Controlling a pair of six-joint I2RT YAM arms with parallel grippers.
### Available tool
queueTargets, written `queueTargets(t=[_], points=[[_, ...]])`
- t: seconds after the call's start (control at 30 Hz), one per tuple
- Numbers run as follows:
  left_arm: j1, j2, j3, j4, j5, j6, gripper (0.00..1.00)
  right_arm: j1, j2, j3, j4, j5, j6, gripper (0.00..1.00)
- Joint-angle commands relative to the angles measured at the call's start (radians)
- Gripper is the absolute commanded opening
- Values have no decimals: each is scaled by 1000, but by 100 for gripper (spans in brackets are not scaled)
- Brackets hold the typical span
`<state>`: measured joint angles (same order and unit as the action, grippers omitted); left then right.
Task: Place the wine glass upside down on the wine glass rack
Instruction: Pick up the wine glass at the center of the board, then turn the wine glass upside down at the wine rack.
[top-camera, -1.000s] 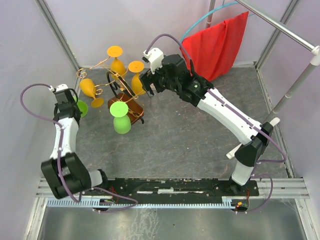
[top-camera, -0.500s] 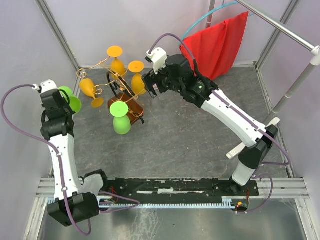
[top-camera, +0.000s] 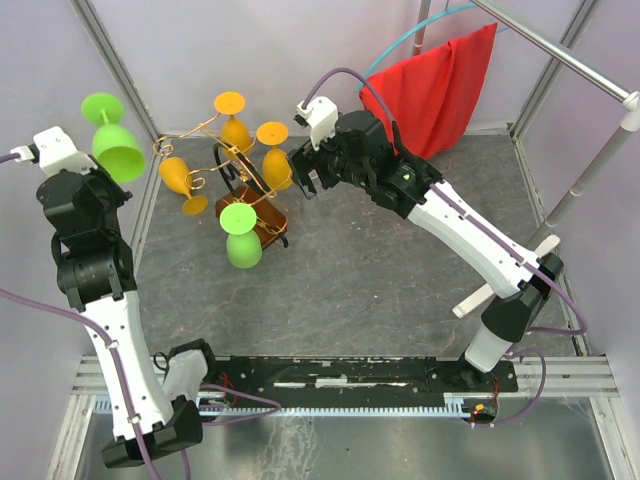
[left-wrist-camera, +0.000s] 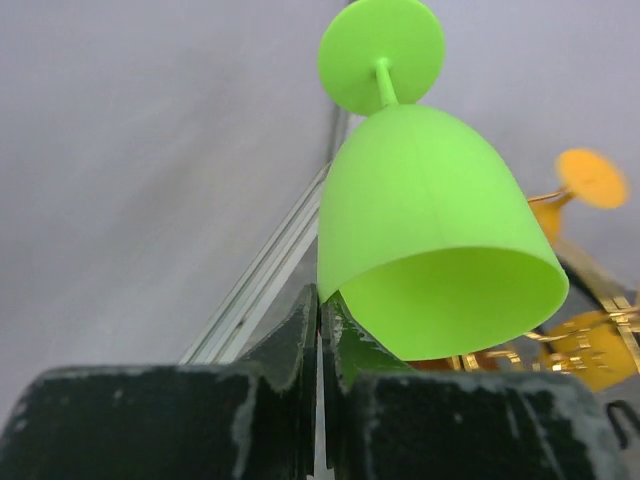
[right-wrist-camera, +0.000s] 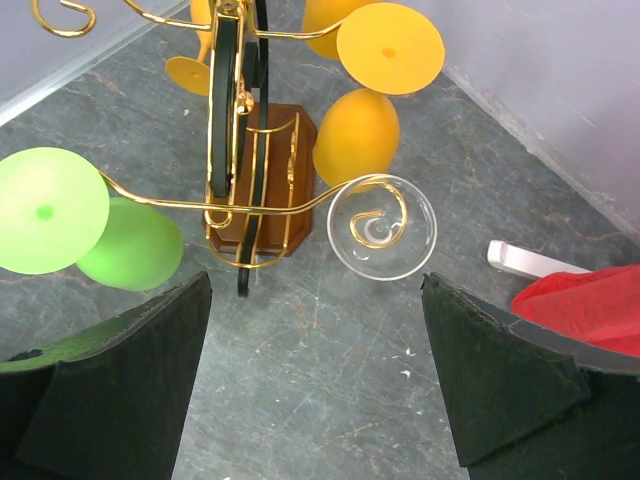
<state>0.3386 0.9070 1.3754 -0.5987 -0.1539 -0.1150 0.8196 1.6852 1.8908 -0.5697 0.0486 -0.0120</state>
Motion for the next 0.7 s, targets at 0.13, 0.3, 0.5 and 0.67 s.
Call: queueTargets(t=[0.13,0.3,0.5,0.67], points=[[-3,-38,-66,488,384,-76,3,-22,-52,54,43,-138,175,94],[-5,-9,-149,734,552,-190,3,-47,-43,83,84,-206,271,93],[-58,62,-209,1008,619,-228,3,-88,-16,128,189,-283,390,93],[-197,118,-259,1161,521,-129,3,-129,-3,136,364,-331,475,93]])
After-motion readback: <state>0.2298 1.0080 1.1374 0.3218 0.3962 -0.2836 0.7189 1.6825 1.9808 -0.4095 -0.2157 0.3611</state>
